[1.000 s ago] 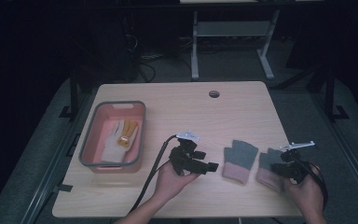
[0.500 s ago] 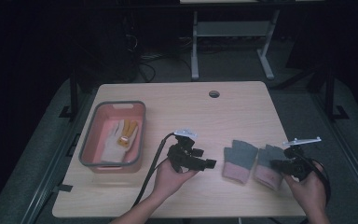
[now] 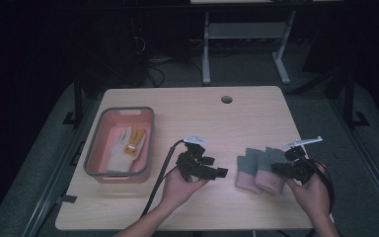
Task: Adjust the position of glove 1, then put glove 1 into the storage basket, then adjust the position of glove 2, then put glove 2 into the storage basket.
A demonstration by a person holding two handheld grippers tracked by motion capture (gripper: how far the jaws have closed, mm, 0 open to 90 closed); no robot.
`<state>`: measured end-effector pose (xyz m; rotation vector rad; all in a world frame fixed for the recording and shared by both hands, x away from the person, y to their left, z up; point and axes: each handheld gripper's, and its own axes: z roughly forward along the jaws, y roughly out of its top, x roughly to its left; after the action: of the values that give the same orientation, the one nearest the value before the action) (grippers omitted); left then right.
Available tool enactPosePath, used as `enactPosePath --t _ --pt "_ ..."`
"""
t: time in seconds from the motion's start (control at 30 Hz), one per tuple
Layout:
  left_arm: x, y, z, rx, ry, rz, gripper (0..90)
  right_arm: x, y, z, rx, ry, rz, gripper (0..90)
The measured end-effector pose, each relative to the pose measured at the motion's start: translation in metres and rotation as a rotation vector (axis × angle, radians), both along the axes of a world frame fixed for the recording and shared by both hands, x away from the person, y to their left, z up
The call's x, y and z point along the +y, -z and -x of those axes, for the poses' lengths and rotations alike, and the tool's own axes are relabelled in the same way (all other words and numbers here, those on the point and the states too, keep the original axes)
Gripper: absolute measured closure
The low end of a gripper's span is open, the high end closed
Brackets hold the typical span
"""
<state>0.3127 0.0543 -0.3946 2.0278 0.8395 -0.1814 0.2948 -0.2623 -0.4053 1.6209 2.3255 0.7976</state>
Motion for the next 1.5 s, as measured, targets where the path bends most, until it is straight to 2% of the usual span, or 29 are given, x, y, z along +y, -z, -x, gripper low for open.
enactPosePath --t 0.23,1.0,1.13,1.37,1.5 --pt "0.001 0.0 0.002 -0.005 0.007 -0.005 28.7 0.009 -0.002 -0.006 -0.009 -0.014 -0.007 86.6" --pt "0.005 0.001 0.002 -0.01 0.002 -0.01 28.4 0.038 0.0 -0.022 0.018 -0.038 -0.009 86.3" --pt "0.004 0.003 0.001 -0.006 0.006 -0.014 28.4 0.041 0.003 -0.025 0.036 -0.027 -0.015 86.1" --pt "0.001 0.009 0.001 0.01 0.006 -0.014 28.5 0.047 0.014 -0.028 0.057 -0.044 -0.008 85.6" --pt "-0.004 0.013 0.0 0.024 0.007 -0.016 28.5 0.048 0.02 -0.029 0.072 -0.045 -0.026 80.8"
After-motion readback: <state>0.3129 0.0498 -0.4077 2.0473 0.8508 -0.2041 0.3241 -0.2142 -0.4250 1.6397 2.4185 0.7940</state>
